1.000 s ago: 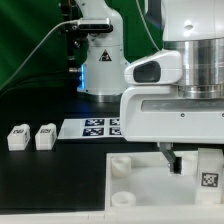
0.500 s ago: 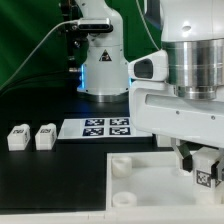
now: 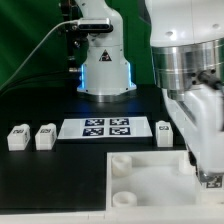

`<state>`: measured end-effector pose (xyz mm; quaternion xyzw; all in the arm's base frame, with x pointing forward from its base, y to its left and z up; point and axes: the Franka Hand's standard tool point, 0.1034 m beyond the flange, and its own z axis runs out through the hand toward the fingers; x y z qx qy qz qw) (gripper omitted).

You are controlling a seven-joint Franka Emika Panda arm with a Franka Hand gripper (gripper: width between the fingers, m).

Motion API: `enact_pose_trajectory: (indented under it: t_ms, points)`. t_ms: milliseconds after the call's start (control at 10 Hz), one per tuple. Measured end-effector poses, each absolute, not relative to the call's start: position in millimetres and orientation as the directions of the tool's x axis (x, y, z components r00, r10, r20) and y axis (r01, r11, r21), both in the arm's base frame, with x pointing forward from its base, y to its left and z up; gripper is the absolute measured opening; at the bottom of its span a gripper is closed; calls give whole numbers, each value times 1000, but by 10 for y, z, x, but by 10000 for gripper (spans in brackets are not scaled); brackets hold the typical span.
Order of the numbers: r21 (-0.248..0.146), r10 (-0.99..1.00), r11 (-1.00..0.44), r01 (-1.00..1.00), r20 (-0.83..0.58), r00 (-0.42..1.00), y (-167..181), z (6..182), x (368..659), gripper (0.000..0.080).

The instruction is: Assemble one leg

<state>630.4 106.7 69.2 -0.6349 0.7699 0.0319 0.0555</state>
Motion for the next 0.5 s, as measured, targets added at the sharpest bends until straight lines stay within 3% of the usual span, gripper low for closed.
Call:
enact_pose_trajectory:
  t_ms: [200, 500]
  points:
    - [0, -903, 412, -911, -130, -409, 1033, 694, 6281, 293]
    - [11, -877, 465, -885, -133, -463, 1009, 697, 6274, 298]
